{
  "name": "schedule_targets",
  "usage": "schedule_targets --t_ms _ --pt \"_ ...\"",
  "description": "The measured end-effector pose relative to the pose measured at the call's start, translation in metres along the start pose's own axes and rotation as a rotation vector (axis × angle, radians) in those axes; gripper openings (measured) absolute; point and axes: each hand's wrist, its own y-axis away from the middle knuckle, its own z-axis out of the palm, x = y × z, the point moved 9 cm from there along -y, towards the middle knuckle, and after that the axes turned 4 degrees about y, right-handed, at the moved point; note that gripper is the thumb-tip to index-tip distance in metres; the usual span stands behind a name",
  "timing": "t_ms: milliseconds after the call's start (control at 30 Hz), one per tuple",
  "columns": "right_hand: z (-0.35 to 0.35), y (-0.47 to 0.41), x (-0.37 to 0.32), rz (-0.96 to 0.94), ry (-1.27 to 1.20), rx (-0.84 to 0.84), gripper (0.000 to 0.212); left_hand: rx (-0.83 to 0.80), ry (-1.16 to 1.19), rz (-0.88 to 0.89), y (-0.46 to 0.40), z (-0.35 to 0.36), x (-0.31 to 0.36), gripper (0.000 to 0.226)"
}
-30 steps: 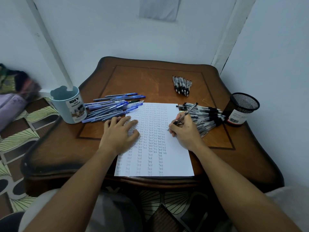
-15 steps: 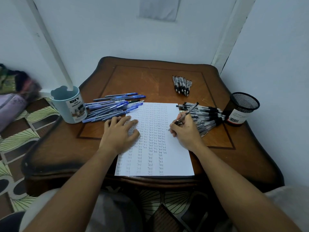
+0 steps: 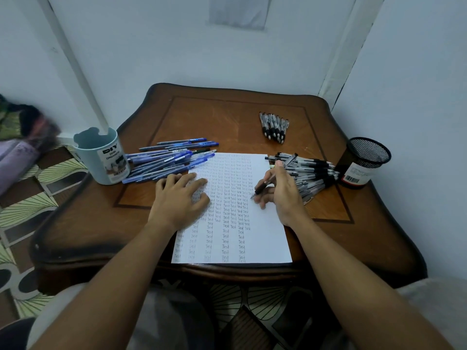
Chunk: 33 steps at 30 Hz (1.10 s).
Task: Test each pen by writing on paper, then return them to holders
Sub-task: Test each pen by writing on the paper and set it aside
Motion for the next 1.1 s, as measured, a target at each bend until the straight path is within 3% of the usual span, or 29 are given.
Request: schedule_targets --t_ms 367,433,500,667,800,967,1100 --pt "0.000 0.001 0.001 0.025 -0.019 0.004 0.051 -0.023 -0.026 -0.004 0.000 0.002 0.000 0.066" --pt "0.000 -0.001 0.004 0.030 -0.009 -0.001 0.042 -0.024 -0.020 -0.004 0.000 0.003 -0.001 0.066" --pt "0.002 -0.006 0.003 0.024 0.018 -0.033 0.017 -0.016 -0.009 0.001 0.001 0.003 0.000 0.066" --pt "0.003 -0.038 -0.030 0.040 0.223 -0.048 0.022 -0.002 0.009 0.001 0.000 -0.001 0.000 0.066" --pt "-0.017 -0.085 -0.061 0.057 0.377 0.036 0.022 0.002 0.024 0.006 -0.002 -0.002 0.001 0.064" --pt "-0.042 -0.135 -0.067 0.234 0.471 0.118 0.016 -0.010 0.031 0.009 -0.001 -0.002 0.002 0.061" --pt "-0.056 -0.165 -0.074 0.194 0.631 0.205 0.015 -0.020 0.023 0.005 -0.002 -0.001 0.003 0.055"
